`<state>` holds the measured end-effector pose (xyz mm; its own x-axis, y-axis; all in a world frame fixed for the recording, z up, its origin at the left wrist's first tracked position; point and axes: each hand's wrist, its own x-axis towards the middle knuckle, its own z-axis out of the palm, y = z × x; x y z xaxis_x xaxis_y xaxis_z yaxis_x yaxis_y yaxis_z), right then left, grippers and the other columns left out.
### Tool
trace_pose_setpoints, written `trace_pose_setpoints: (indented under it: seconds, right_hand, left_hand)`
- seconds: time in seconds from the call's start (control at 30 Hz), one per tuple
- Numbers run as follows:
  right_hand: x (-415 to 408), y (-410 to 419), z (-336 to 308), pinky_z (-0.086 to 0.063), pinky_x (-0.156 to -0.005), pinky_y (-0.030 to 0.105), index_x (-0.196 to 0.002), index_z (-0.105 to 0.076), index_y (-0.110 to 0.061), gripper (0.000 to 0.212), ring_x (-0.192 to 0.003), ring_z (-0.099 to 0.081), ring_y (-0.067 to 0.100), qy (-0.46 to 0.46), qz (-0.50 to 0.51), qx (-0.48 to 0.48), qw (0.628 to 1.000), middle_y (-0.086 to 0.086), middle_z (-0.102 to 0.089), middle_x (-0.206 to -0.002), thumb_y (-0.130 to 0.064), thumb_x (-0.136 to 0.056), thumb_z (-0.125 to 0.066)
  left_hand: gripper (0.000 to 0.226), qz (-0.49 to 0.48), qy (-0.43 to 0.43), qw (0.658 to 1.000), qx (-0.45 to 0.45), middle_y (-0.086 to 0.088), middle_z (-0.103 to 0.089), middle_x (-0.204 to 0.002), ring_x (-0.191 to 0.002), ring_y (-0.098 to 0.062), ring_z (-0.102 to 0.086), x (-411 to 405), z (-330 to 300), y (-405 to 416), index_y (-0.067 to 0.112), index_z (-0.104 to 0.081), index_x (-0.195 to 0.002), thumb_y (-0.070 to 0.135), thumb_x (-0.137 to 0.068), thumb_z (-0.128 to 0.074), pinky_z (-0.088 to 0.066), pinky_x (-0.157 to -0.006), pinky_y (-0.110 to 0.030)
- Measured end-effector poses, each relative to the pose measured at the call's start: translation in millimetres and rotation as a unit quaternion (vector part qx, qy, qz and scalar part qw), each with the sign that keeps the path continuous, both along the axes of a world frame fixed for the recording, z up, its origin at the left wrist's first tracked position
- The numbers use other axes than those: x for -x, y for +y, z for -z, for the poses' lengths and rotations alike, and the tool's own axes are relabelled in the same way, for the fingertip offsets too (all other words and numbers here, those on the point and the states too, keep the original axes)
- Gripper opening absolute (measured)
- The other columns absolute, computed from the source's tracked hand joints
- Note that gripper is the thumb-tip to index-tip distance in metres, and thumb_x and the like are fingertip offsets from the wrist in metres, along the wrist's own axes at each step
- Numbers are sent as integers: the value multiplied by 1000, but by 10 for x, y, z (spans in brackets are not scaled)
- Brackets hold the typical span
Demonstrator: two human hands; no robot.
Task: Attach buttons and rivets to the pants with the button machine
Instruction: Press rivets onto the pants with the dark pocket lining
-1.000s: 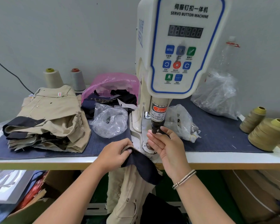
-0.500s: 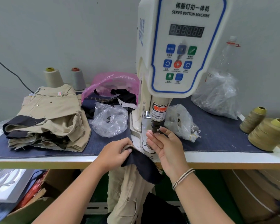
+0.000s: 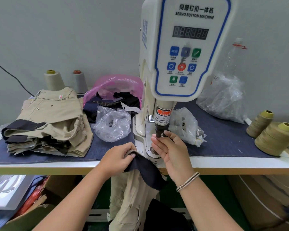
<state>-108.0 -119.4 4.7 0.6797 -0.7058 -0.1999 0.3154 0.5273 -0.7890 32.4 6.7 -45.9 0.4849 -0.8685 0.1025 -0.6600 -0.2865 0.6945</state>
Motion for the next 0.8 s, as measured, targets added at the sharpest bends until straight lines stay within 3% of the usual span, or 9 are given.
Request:
trace_pose_setpoints:
  seconds: [0.43, 0.63, 0.8]
  right_hand:
    - [3, 31, -16, -57, -63, 25, -102, -52, -9, 19, -80, -73, 22, -11, -10, -24, 1000, 15, -74, -83, 7, -93, -47]
    - [33, 66, -60, -58, -59, 27, -92, -58, -1, 15, -75, -73, 22, -49, -19, -123, 991, 19, -72, -80, 9, -92, -48]
    - [87, 66, -61, -58, -58, 25, -91, -64, 1, 14, -71, -73, 19, -17, -12, -122, 992, 16, -72, -78, 9, -89, -53]
  left_hand:
    - [29, 3, -8, 1000, 9, 21, -58, -72, -74, -4, -52, 11, -19, -5, 40, -50, -77, 16, -90, -57, -44, -77, -35]
    - [29, 1, -3, 1000, 8, 20, -59, -74, -76, -5, -54, 18, -27, 0, 41, -50, -77, 16, -90, -56, -45, -78, -35]
    - [31, 1, -8, 1000, 8, 20, -59, -75, -77, -5, -54, 25, -38, 1, 42, -49, -76, 16, -91, -57, -45, -79, -35]
